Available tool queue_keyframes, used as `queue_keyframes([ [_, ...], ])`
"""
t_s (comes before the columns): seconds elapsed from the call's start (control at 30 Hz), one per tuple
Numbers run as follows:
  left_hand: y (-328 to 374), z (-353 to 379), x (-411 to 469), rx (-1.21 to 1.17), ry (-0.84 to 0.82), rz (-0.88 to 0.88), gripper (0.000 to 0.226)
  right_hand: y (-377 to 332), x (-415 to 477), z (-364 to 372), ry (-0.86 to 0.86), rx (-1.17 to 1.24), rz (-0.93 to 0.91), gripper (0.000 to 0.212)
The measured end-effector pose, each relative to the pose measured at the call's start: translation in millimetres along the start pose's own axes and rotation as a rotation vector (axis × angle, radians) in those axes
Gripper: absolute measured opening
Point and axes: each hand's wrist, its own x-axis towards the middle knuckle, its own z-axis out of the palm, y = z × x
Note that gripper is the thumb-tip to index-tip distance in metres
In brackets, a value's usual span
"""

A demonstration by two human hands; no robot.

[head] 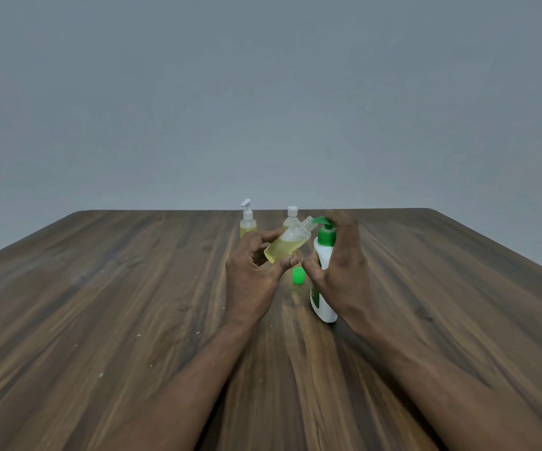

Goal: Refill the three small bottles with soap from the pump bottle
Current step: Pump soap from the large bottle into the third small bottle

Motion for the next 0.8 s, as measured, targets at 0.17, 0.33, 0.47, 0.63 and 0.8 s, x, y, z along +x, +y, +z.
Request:
queue_keyframes([
  [0.17, -0.6, -1.1, 0.2, 0.007, 0.005, 0.019, 0.046, -1.3, -0.5, 0.0, 0.001, 0.013, 0.022, 0.060],
  [0.33, 1.1, 0.7, 0.0, 0.014, 0.000, 0.019, 0.045, -1.5, -0.1, -0.1, -0.029, 0.029, 0.028, 0.077],
  [0.47, 2.0, -0.6, 0.0, 0.015, 0.005, 0.026, 0.045, -2.3, 0.9, -0.6, -0.037, 0.016, 0.025, 0.078],
  [0.63, 1.2, -0.5, -0.3, 0.010, 0.015, 0.021, 0.045, -3.0, 0.4, -0.7, -0.022, 0.022, 0.018, 0.074],
  [0.8, -1.4, -1.1, 0.9, 0.009, 0.010, 0.015, 0.045, 1.0, -0.8, 0.9, -0.005, 0.006, 0.016, 0.063],
])
